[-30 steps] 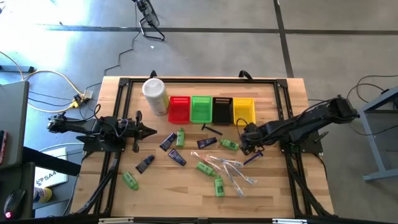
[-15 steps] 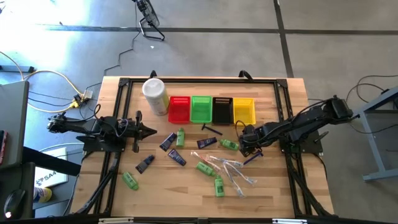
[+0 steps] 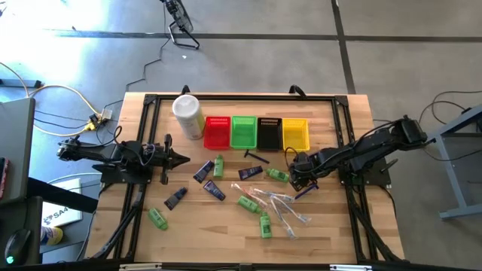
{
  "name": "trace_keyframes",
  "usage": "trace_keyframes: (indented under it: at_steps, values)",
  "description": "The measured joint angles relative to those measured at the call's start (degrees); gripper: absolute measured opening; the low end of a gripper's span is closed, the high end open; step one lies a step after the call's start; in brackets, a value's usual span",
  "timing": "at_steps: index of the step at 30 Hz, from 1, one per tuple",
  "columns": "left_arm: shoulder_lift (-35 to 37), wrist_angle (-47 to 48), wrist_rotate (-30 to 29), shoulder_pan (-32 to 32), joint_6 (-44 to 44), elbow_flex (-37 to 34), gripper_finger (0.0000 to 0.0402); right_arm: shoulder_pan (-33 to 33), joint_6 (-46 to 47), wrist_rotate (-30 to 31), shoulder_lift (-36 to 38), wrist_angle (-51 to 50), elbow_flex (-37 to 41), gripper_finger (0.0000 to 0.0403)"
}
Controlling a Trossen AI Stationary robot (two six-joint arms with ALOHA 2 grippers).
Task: Pick & Place Travel size toiletries
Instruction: Put the blue razor into the black bin
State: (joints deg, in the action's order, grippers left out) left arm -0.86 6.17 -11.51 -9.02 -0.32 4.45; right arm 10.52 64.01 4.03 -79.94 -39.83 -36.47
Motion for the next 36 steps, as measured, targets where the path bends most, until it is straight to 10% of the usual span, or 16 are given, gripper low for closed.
trace_keyframes:
  at_steps: [36]
  values:
    - [-0.02, 0.0, -0.2, 0.02, 0.02, 0.0, 0.0007, -0.02, -0.9, 2.01, 0.0, 0.73, 0.0, 0.0215]
